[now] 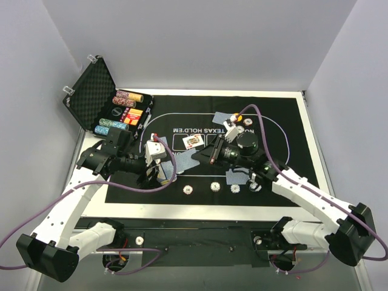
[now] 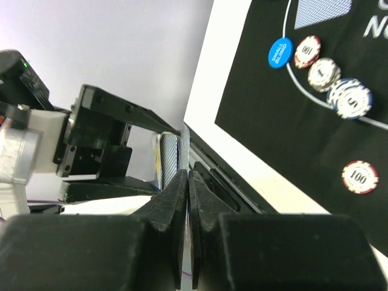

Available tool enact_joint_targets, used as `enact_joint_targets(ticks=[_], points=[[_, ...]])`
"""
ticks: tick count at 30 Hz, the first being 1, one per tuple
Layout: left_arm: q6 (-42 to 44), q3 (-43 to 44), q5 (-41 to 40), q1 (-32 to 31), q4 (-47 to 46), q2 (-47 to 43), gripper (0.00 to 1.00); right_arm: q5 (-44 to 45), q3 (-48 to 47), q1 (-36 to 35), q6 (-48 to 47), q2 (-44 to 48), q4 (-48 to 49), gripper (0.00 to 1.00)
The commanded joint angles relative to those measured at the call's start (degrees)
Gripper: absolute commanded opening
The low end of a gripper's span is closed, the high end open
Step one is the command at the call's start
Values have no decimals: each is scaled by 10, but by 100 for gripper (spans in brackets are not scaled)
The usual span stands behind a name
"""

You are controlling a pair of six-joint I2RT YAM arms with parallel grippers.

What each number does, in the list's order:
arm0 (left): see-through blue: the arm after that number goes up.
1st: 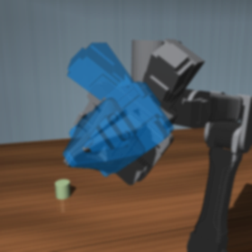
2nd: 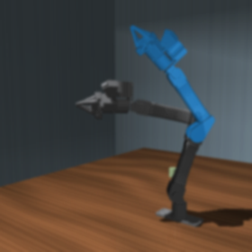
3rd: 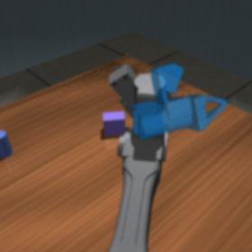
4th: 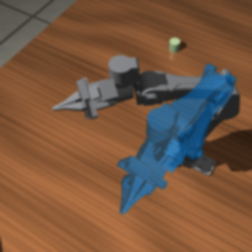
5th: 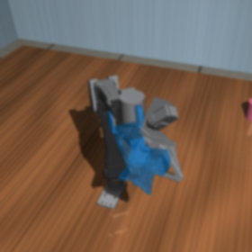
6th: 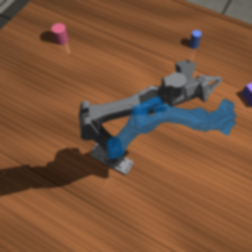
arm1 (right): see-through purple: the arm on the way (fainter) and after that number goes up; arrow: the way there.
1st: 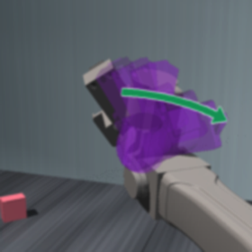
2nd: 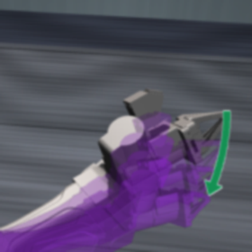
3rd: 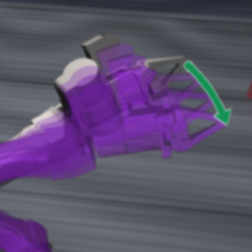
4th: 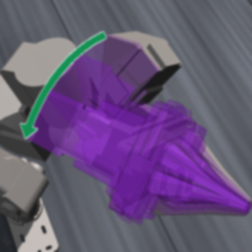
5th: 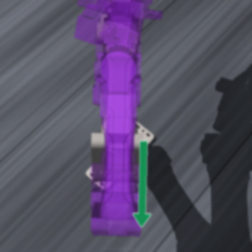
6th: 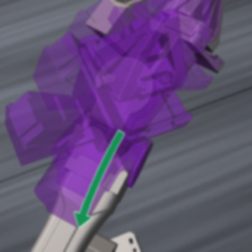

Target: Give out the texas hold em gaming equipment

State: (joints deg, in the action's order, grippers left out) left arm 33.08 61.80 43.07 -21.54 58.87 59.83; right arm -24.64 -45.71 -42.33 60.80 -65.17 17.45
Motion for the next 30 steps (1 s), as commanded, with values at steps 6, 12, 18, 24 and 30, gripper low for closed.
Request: enact_joint_targets(ticks=[6, 12, 18, 24, 30], points=[[-5, 16, 14, 2, -23, -6, 0, 25, -146, 87, -182, -11, -215, 0], [-4, 20, 21, 2, -18, 1, 0, 186, -279, 107, -354, -173, -348, 0], [-5, 40, 15, 3, -10, 11, 0, 374, -457, 81, -411, -384, -432, 0], [4, 47, 25, 4, 8, 20, 0, 540, -576, 32, -444, -507, -471, 0], [-2, 40, 28, 4, 5, 9, 0, 573, -638, -1, -464, -596, -485, 0]])
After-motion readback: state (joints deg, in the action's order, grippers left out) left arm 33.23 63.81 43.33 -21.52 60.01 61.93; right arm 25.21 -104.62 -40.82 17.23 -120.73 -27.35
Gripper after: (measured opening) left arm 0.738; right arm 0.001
